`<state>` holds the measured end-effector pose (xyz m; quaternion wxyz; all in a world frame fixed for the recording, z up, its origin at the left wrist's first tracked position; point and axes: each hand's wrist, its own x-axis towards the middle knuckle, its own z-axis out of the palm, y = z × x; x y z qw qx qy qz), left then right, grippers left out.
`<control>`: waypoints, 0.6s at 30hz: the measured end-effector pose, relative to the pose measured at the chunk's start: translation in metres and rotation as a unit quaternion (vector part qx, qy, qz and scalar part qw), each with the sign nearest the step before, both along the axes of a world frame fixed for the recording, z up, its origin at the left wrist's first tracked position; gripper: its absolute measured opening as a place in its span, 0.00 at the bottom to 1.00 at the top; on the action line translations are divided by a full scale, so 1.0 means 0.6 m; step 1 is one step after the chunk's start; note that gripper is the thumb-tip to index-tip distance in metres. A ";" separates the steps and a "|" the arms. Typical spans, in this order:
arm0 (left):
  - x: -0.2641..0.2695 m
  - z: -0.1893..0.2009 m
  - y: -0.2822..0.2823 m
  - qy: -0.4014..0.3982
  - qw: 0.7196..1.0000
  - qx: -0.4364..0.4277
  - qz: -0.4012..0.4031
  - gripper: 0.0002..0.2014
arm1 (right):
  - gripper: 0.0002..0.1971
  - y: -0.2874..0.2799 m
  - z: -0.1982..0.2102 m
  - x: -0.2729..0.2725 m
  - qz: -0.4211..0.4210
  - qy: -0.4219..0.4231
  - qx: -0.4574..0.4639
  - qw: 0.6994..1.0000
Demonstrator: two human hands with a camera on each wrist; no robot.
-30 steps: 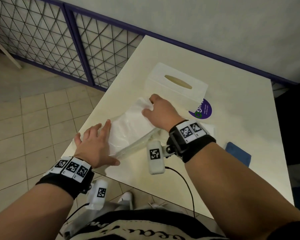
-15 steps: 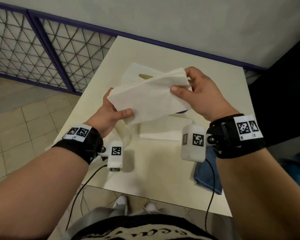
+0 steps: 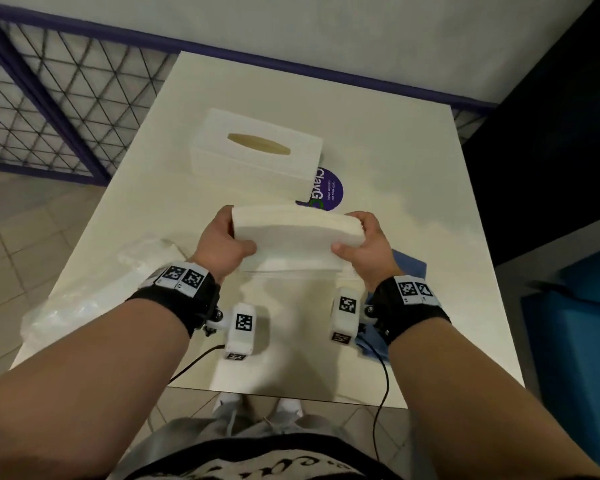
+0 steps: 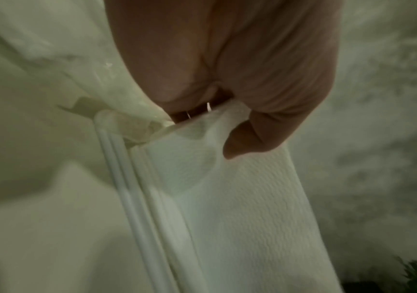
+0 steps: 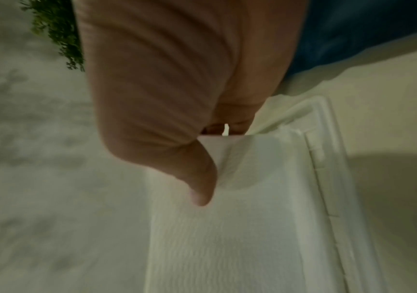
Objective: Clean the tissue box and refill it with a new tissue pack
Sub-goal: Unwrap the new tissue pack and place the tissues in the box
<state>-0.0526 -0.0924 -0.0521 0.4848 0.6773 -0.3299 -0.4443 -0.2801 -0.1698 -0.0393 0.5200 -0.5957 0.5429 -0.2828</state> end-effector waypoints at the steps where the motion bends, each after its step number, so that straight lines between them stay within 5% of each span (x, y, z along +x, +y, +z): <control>1: -0.002 -0.004 0.000 -0.021 1.000 0.004 -0.004 0.24 | 0.27 -0.002 -0.004 0.000 -0.003 0.003 0.002 1.000; 11: -0.008 -0.005 -0.010 -0.187 0.981 0.042 -0.038 0.22 | 0.27 -0.030 -0.001 0.007 -0.015 0.105 -0.031 0.994; 18: 0.014 0.002 -0.044 -0.163 0.982 0.096 -0.020 0.24 | 0.34 -0.074 0.014 -0.002 -0.079 0.063 0.068 0.993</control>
